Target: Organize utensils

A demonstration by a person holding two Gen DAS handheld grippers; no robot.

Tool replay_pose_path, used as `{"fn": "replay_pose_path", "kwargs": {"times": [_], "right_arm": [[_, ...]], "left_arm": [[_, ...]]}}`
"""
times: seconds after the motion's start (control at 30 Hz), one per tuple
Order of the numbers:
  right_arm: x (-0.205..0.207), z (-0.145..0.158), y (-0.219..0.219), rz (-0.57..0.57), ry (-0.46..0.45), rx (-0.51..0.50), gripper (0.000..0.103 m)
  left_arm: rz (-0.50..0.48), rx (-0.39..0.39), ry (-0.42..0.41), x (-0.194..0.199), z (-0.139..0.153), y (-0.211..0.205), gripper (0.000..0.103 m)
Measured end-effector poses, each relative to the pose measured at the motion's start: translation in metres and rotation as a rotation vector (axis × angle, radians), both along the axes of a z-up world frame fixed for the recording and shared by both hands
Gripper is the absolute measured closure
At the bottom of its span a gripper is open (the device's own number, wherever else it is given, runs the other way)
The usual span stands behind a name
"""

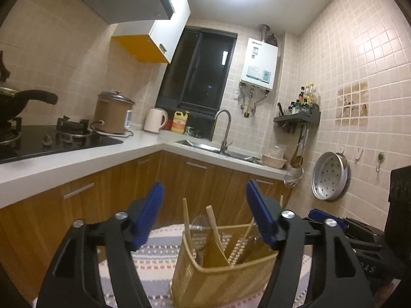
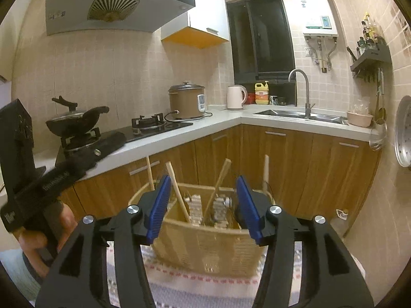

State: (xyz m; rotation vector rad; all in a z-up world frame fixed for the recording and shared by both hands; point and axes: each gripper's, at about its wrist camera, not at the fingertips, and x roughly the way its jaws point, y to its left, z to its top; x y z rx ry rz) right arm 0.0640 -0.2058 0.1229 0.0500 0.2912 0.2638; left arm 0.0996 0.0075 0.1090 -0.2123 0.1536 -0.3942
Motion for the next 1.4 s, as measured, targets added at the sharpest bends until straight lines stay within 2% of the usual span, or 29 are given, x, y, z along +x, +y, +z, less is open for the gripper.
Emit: {"fn": "replay_pose_path", "kwargs": {"times": [0.17,0.47,0.67,0.87,1.0,1.1,1.2,1.4], "right_arm": [[-0.024,-0.012,-0.011,-0.029,0.032,-0.011,0.043],[-0.065,-0.029,-0.023,-0.143,0.071,-0.041,0.033],[-0.081,-0.041,-0.024,-0.201,0.056,-0.039,0.028],[-0.091,-0.066,-0.023,-0.267,-0.013,-0.062,0.027],[-0.094,-0.073,-0.027,-0.300,-0.052,-0.042,0.027],[-0.093,-0.075,-0.026,-0.318,-0.069,-0.063,0.026],[-0.093,-0.078,-0.022,-0.314,-0.070,-0.084,0.026],[-0.098,-0.082,-0.024,-0.337,-0.094,-0.092,0.026]], "left_arm": [[0.013,0.035,0.043,-0.023,-0.005,0.004,0.025],[0.140,0.146,0.082,-0.073,-0.029,-0.004,0.009],[0.208,0.181,0.123,-0.086,-0.053,-0.012,0.008],[0.256,0.237,0.091,-0.091,-0.072,-0.024,0.008],[0.285,0.243,0.055,-0.094,-0.079,-0.030,0.008],[0.281,0.248,0.054,-0.094,-0.082,-0.032,0.008],[0.297,0.286,0.028,-0.097,-0.084,-0.037,0.008],[0.306,0.284,0.041,-0.097,-0.085,-0.036,0.008]]}}
